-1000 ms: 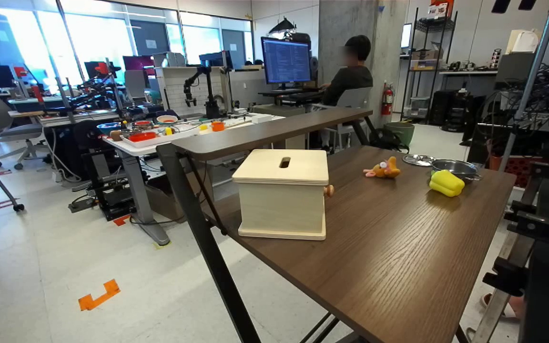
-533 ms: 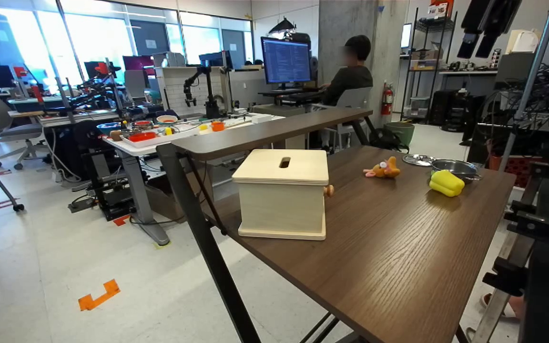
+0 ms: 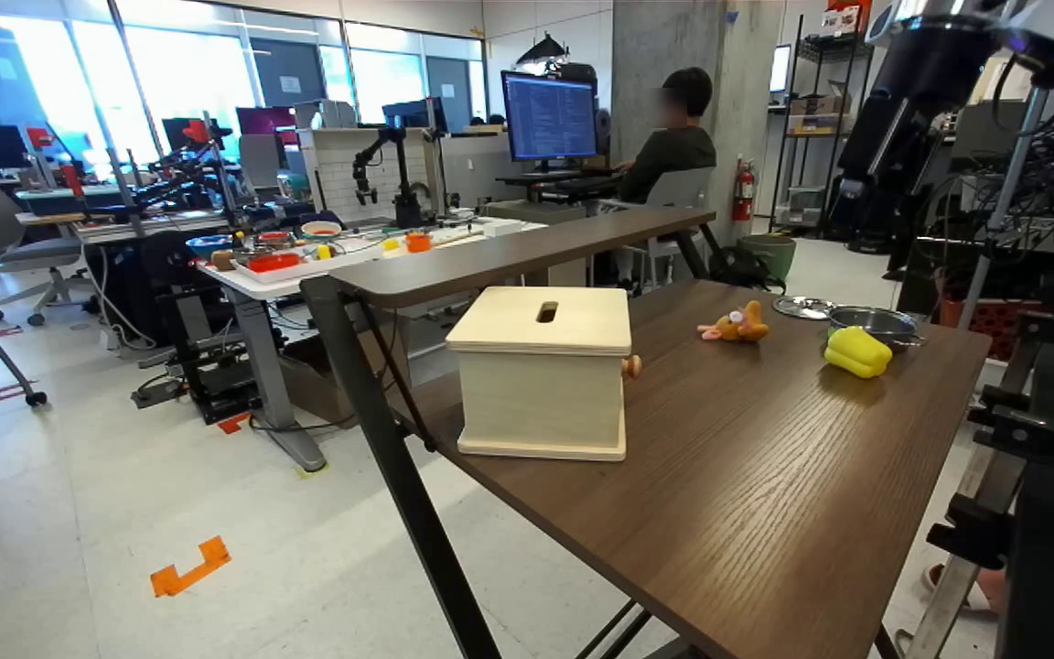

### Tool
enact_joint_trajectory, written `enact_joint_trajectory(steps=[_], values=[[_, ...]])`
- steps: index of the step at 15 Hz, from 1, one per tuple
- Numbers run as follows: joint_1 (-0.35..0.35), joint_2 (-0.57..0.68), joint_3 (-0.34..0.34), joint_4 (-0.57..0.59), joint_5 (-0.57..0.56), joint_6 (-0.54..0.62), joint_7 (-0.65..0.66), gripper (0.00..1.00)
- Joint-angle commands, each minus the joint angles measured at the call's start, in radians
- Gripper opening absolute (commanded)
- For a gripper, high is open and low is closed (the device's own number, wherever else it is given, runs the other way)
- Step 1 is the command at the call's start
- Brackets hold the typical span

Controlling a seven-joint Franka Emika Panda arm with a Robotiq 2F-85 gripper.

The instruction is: Move the yellow pepper to the left

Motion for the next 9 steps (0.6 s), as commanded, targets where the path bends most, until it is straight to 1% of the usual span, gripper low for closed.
enact_joint_trajectory(steps=[1,3,8,9], values=[[-0.019,0.093,0.029,0.019,0.112,0.03,-0.096,1.0],[-0.025,0.138,0.023,0.033,0.116,-0.01,-0.114,1.0],[-0.028,0.233,-0.009,0.053,0.073,-0.002,-0.076,1.0],[-0.082,0.245,0.036,0.051,0.024,0.013,-0.037,1.0]])
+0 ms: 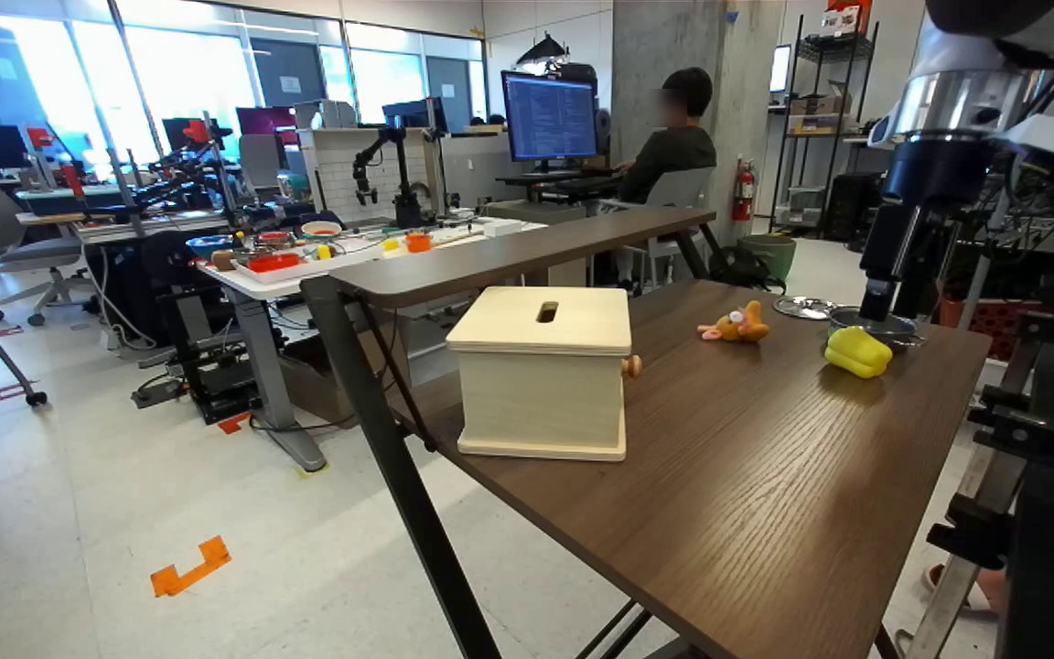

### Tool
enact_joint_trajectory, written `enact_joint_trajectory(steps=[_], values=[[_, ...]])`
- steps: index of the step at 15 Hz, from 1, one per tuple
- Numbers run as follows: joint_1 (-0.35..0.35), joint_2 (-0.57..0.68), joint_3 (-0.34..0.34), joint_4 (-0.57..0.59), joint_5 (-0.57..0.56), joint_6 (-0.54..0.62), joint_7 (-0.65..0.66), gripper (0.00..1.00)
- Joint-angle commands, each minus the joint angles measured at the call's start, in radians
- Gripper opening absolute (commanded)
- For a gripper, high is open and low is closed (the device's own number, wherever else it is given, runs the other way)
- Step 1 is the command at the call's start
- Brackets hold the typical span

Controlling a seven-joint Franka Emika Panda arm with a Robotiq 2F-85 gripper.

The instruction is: Move the yellow pepper to the left

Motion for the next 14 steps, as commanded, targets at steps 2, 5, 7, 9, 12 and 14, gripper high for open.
enact_joint_trajectory(steps=[2,5,7,9,12,14], values=[[-0.086,0.068,0.049,0.033,-0.087,0.014,0.062,1.0],[-0.106,0.107,0.047,0.055,-0.161,0.021,0.121,1.0],[-0.113,0.13,0.045,0.077,-0.201,0.022,0.159,1.0],[-0.117,0.15,0.05,0.1,-0.225,0.03,0.188,1.0],[-0.128,0.173,0.067,0.13,-0.241,0.023,0.191,0.75],[-0.123,0.181,0.071,0.139,-0.26,0.023,0.195,0.68]])
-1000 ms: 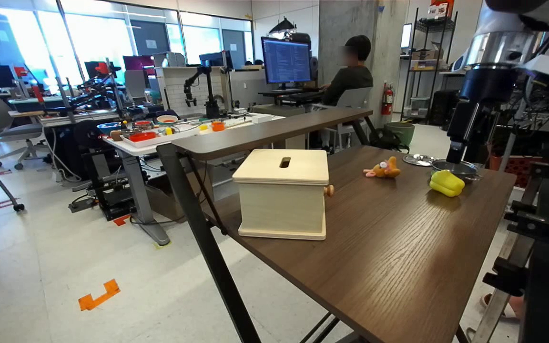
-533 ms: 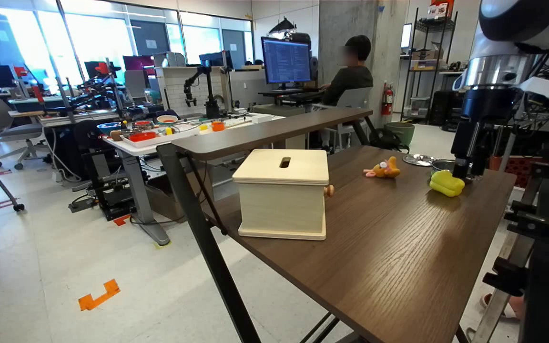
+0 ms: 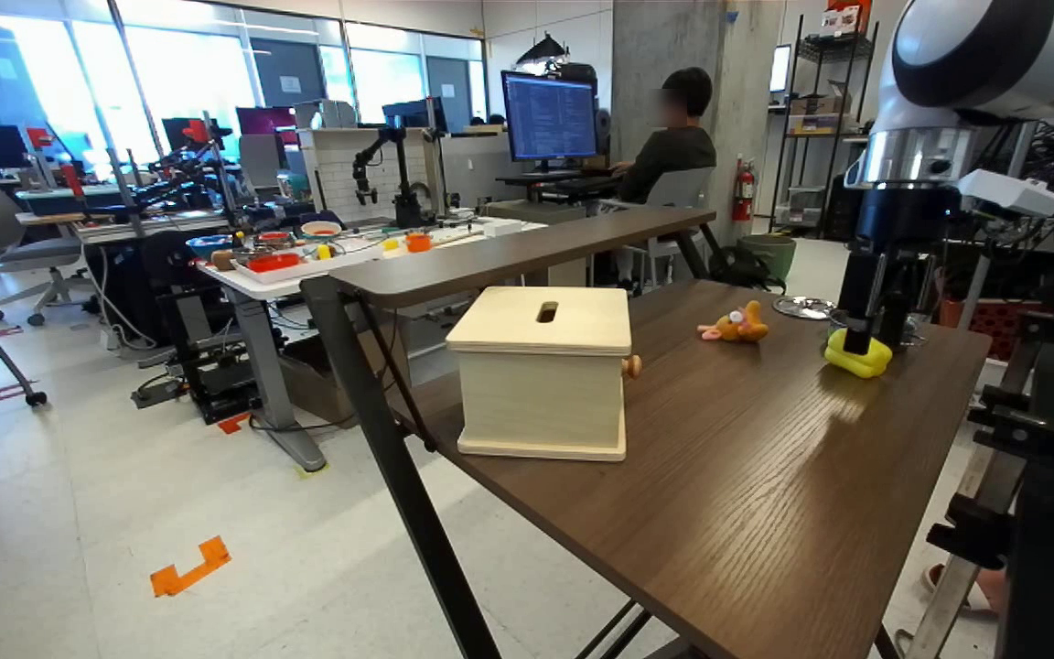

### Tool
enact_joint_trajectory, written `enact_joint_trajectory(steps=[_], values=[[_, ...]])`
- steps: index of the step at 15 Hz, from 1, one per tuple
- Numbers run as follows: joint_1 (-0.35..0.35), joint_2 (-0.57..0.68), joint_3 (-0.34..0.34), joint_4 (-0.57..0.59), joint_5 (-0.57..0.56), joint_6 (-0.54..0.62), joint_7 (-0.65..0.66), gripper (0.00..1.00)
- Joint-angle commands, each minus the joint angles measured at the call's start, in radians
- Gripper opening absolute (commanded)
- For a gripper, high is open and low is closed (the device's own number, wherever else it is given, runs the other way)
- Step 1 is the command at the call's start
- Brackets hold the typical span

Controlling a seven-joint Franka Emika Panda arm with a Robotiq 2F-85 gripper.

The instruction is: Move the yellow pepper to the left

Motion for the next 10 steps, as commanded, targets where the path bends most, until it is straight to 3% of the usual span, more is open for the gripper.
enact_joint_trajectory(steps=[1,6,10], values=[[-0.018,0.025,0.027,0.029,-0.054,0.02,0.034,0.58],[0.004,0.031,-0.009,0.04,-0.148,0.013,0.066,0.2],[0.011,-0.018,-0.019,0.029,-0.241,-0.047,0.055,0.18]])
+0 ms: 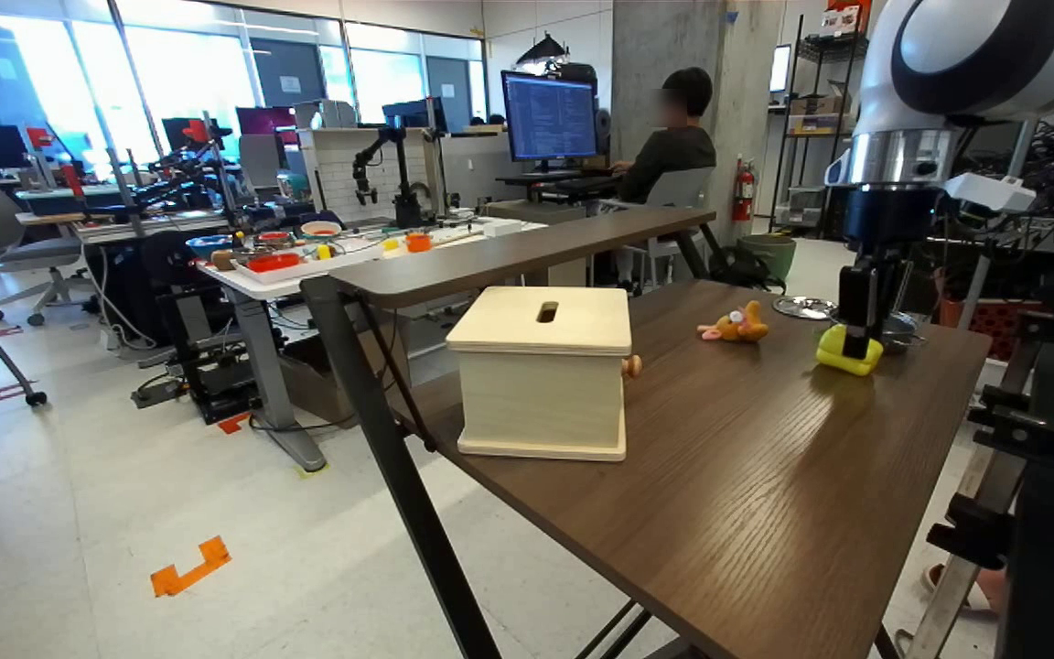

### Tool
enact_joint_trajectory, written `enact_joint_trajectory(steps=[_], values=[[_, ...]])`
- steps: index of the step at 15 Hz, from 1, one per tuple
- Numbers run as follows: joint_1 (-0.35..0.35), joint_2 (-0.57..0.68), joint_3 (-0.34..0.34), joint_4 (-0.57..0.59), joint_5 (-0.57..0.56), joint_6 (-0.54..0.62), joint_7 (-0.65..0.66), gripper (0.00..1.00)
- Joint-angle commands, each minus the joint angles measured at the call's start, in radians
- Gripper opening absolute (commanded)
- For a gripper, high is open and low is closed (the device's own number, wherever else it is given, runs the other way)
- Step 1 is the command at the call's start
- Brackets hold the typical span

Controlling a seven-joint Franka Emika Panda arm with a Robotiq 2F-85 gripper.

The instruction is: Move the yellow pepper to the left

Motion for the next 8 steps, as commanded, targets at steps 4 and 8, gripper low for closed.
enact_joint_trajectory(steps=[4,8], values=[[0.065,-0.089,-0.036,-0.012,-0.262,-0.043,-0.016,0.18],[0.081,-0.129,0.007,-0.005,-0.358,-0.031,-0.085,0.18]])
